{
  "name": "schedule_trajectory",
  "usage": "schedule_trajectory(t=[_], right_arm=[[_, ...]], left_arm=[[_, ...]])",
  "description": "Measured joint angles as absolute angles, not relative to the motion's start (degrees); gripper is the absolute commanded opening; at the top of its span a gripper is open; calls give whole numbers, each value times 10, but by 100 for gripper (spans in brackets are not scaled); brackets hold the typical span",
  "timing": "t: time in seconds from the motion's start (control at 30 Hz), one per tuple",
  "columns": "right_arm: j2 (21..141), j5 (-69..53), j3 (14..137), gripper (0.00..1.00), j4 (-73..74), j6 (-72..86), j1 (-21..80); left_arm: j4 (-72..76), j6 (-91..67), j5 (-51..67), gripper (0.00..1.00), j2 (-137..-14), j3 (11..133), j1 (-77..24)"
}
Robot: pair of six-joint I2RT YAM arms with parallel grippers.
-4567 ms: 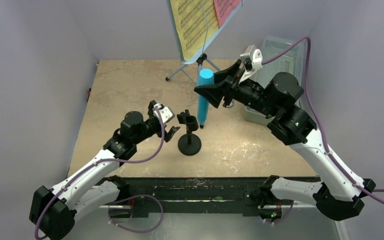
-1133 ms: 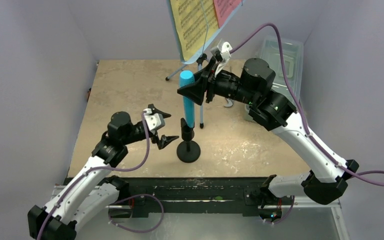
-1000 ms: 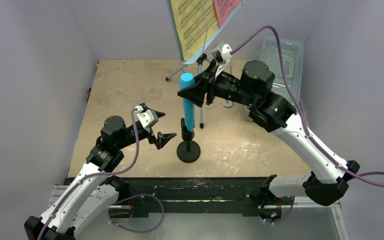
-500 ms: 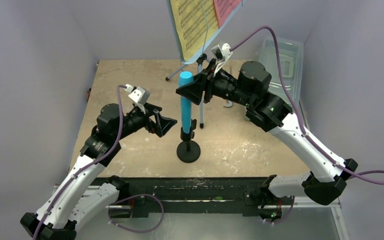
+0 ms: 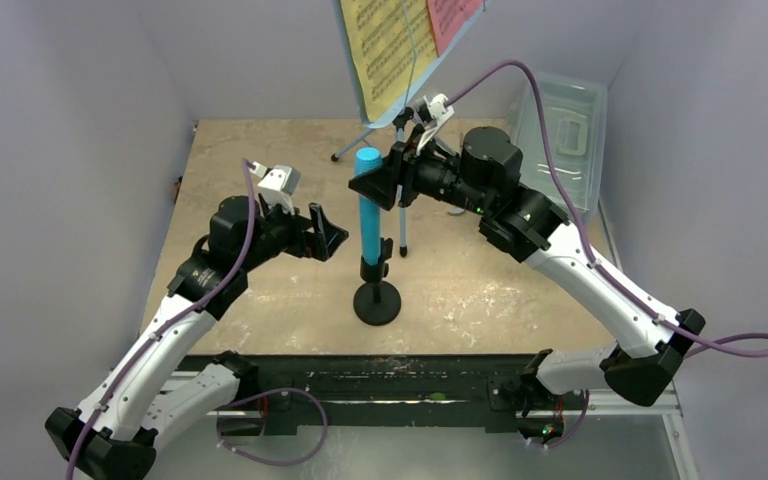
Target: Set up the instrument practice props
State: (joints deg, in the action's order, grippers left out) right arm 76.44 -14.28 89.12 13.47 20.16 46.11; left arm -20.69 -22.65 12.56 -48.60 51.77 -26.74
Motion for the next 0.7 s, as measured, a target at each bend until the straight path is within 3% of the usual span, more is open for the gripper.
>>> schedule_trajectory(t=[0.1, 0.53, 0.7], right_arm=[[747, -145, 848, 0, 119, 211, 461], [656, -100, 650, 0, -73, 265, 461], [621, -56, 583, 9, -156, 253, 482]], left_arm=[[-226, -238, 100, 100, -496, 524, -267], [-229, -265, 86, 98, -465, 542, -267], [-212, -275, 134, 93, -481, 551, -267]])
